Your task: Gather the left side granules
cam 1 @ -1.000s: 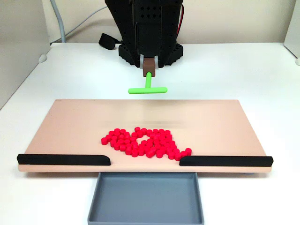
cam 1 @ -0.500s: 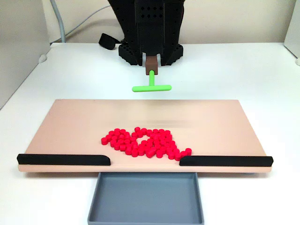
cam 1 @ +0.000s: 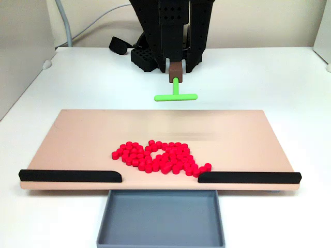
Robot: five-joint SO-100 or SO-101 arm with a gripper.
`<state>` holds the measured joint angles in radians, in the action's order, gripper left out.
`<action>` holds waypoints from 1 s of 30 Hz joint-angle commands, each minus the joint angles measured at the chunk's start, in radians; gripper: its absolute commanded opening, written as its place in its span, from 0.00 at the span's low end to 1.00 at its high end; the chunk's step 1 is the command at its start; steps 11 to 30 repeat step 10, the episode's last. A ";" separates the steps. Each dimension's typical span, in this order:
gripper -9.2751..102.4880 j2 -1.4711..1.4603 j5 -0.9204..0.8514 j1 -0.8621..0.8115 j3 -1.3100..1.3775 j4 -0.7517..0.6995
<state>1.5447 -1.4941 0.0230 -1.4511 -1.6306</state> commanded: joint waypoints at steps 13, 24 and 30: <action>0.08 0.031 -0.008 0.008 0.003 -0.005; 0.08 0.031 -0.008 0.008 0.003 -0.005; 0.08 0.031 -0.008 0.008 0.003 -0.005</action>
